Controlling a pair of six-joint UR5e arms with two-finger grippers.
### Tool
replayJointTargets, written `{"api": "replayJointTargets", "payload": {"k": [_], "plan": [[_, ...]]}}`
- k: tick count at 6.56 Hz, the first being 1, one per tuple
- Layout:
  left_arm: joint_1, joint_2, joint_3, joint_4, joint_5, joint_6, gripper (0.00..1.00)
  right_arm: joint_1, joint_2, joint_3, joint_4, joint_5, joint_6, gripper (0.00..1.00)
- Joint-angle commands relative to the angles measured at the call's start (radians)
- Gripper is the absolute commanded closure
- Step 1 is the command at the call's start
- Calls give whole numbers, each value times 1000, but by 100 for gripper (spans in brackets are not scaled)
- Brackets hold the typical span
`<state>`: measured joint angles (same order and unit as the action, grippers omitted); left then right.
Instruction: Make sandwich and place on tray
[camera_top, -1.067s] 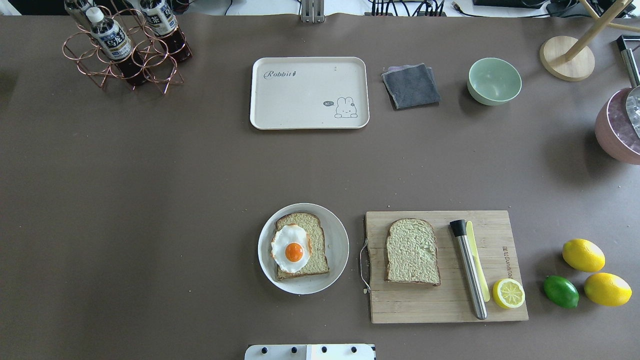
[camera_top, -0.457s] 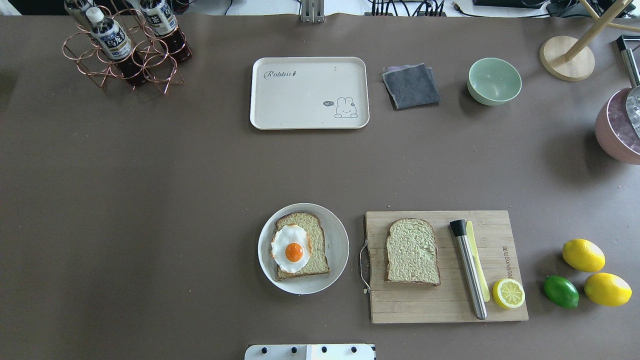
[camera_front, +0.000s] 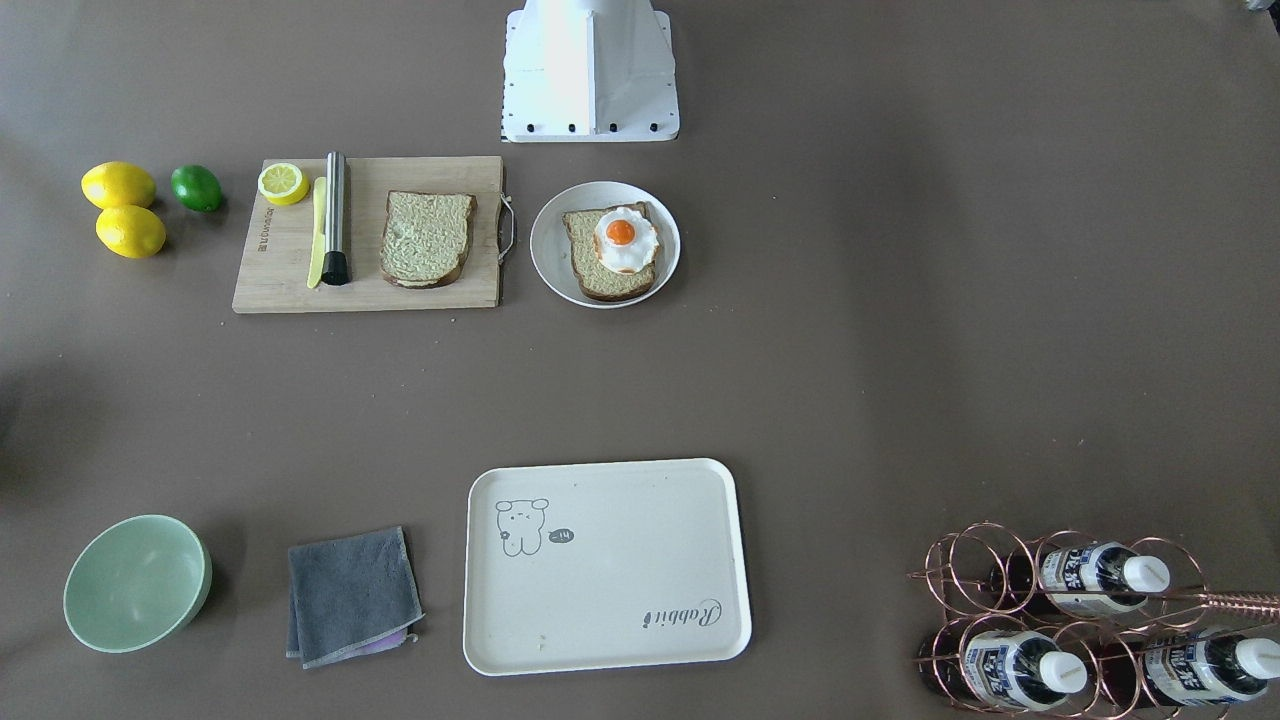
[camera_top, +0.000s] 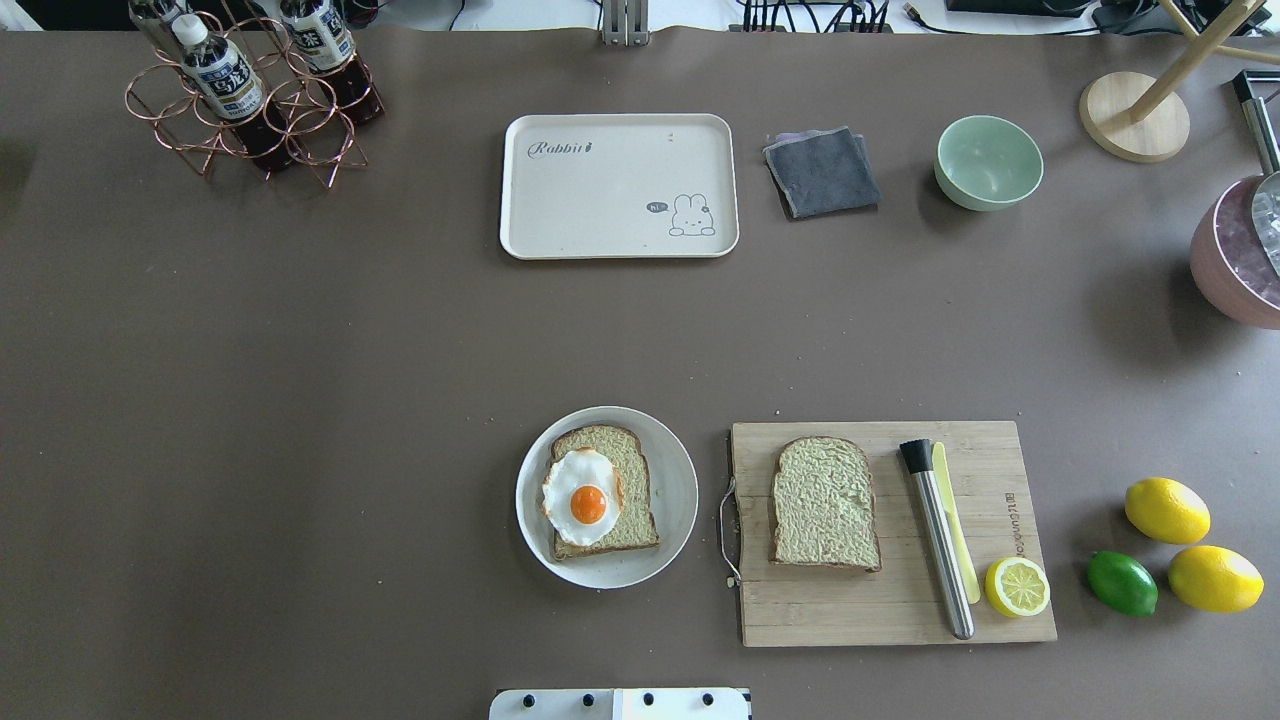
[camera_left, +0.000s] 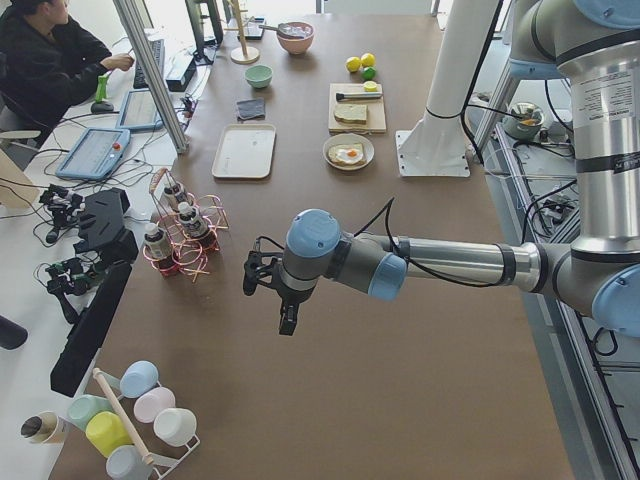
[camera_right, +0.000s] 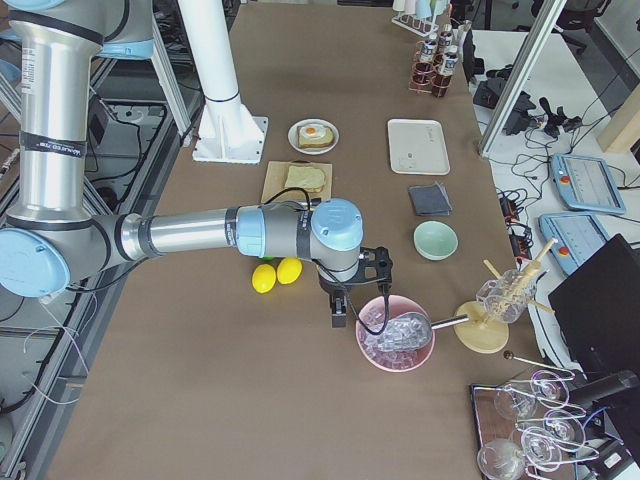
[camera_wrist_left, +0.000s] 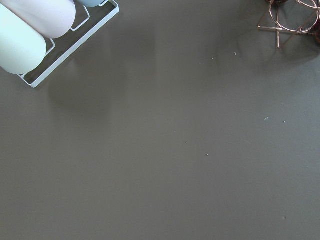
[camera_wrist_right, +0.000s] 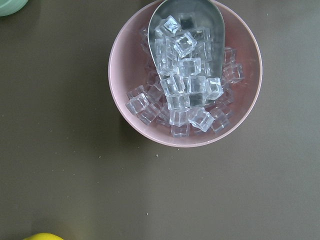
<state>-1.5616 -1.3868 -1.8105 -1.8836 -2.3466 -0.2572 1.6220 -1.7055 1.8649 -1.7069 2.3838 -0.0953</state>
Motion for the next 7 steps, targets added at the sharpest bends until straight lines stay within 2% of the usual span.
{"api": "replayJointTargets", "payload": {"k": [1,2,3,5,7], "plan": [[2,-5,-1,1,0,-5,2,-1,10,-4,30,-5,2,0],[8,-11,-3,1,-2,-8,2,-5,20,-3,36,-2,8,0],[38,-15,-25,-15,-10,-81,2,-31,59,2,38,1,96,0],[142,-31,-65,-124,-16,-320,2,-130,171,7,38,2,276,0],[233,-113,-88,-126,-11,-501,2,-229,248,45,39,2,453,0]]}}
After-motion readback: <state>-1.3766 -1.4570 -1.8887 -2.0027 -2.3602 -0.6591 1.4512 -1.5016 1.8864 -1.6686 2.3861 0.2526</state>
